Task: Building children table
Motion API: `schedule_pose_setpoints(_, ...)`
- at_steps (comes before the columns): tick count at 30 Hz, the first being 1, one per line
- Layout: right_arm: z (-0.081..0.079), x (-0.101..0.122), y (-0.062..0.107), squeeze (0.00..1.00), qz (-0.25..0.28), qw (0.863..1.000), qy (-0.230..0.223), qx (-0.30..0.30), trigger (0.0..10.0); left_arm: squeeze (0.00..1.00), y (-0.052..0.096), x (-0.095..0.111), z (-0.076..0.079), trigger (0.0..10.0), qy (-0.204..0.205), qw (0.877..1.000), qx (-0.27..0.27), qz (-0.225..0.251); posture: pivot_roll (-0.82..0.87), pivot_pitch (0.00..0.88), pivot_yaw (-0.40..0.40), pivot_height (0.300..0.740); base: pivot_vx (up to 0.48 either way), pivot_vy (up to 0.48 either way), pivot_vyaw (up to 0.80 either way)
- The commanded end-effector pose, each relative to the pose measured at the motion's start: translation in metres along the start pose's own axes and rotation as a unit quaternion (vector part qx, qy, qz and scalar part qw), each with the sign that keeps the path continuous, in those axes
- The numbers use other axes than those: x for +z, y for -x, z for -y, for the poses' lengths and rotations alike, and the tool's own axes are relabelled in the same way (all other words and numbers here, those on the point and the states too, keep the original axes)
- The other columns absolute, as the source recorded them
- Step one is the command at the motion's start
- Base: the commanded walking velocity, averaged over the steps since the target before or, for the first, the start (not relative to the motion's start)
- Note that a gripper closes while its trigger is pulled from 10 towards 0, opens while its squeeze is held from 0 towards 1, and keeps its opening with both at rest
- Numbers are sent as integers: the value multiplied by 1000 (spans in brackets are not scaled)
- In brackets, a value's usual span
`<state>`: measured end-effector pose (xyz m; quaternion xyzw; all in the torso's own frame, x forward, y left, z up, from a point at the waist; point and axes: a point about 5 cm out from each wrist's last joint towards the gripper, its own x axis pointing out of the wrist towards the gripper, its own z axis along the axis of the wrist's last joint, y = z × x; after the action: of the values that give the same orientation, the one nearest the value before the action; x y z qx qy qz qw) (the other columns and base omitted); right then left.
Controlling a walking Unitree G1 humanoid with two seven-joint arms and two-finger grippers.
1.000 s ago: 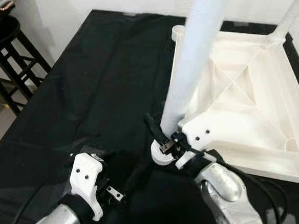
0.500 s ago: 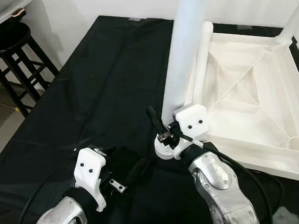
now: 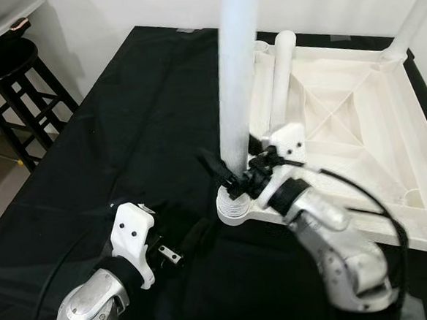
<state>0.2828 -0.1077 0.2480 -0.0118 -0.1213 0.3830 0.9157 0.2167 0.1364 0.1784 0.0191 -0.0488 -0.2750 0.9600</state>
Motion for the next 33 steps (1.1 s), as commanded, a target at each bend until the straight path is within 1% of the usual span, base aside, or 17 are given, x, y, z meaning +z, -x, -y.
schedule_pose_setpoints(1, 4, 1, 1, 1000, -1, 999, 4, 40, 10000, 0, 0, -5, 1, 10000, 3, 1000, -1, -5, -39, 215, -17, 740, 0, 0, 0)
schedule_pose_setpoints(2, 8, 3, 3, 1000, -17, 996, 11, 86, 10000, 0, -1, -5, 1, 10000, 3, 1000, 0, -3, -41, 214, -24, 740, 0, 0, 0)
schedule_pose_setpoints(3, 11, 4, 5, 125, -35, 991, 13, 132, 10000, 0, -3, -5, 1, 10000, 3, 1000, 0, -1, -42, 214, -29, 740, 0, 0, 0)
schedule_pose_setpoints(4, 11, 4, 5, 125, -35, 991, 13, 132, 10000, 0, -3, -5, 1, 10000, 3, 1000, 0, -1, -42, 214, -29, 740, 0, 0, 0)
schedule_pose_setpoints(5, 13, 4, 6, 125, -46, 986, 13, 160, 10000, 0, -4, -5, 1, 10000, 3, 1000, 0, 0, -42, 214, -29, 740, 0, 0, 0)
schedule_pose_setpoints(7, 13, 4, 6, 125, -46, 986, 13, 160, 10000, 0, -4, -5, 1, 10000, 3, 1000, 0, 0, -42, 214, -29, 740, 0, 0, 0)
schedule_pose_setpoints(8, 16, 4, 7, 0, -54, 980, -1, 194, 10000, 0, -4, -5, 1, 10000, 2, 1000, 0, 2, -39, 213, -36, 740, 0, 0, 0)
schedule_pose_setpoints(10, 28, 5, 0, 0, -50, 972, -34, 228, 10000, 0, -5, -4, 2, 10000, 1, 1000, 1, 6, -34, 212, -42, 740, 0, 0, 0)
schedule_pose_setpoints(12, 32, 5, -2, 0, -47, 969, -47, 238, 10000, 0, -5, -4, 2, 10000, 0, 1000, 2, 7, -34, 212, -42, 740, 0, 0, 0)
schedule_pose_setpoints(13, 38, 4, -8, 0, -50, 966, -53, 247, 0, 0, -5, -4, 2, 10000, -1, 1000, 3, 8, -26, 214, -44, 740, 0, 0, 0)
schedule_pose_setpoints(15, 41, 2, -10, 0, -54, 966, -49, 248, 0, 0, -5, -4, 2, 10000, -2, 1000, 3, 8, -25, 214, -46, 740, 0, 0, 0)
schedule_pose_setpoints(16, 46, 0, -13, 0, -63, 964, -45, 253, 0, 0, -5, -4, 2, 10000, -4, 1000, 3, 9, -22, 215, -48, 740, 0, 0, 0)
schedule_pose_setpoints(22, 51, -2, -13, 0, -70, 962, -41, 262, 0, 0, -5, -4, 2, 10000, -6, 1000, 4, 10, -20, 216, -48, 740, 0, 0, 0)
schedule_pose_setpoints(23, 55, -4, -10, 0, -78, 956, -45, 279, 0, 0, -4, -4, 2, 10000, -7, 1000, 3, 10, -22, 218, -45, 740, 0, 0, 0)
schedule_pose_setpoints(29, 58, -5, -10, 0, -79, 954, -47, 286, 0, 0, -5, -4, 2, 10000, -7, 1000, 3, 11, -23, 218, -43, 740, 0, 0, 0)
schedule_pose_setpoints(31, 58, -6, -5, 0, -78, 952, -47, 291, 0, 0, -5, -4, 1, 10000, -8, 1000, 2, 10, -25, 215, -38, 740, 0, 0, 0)
schedule_pose_setpoints(33, 51, -6, 2, 0, -74, 956, -37, 282, 0, 0, -5, -5, 1, 10000, -8, 1000, 1, 9, -29, 213, -36, 740, 0, 0, 0)
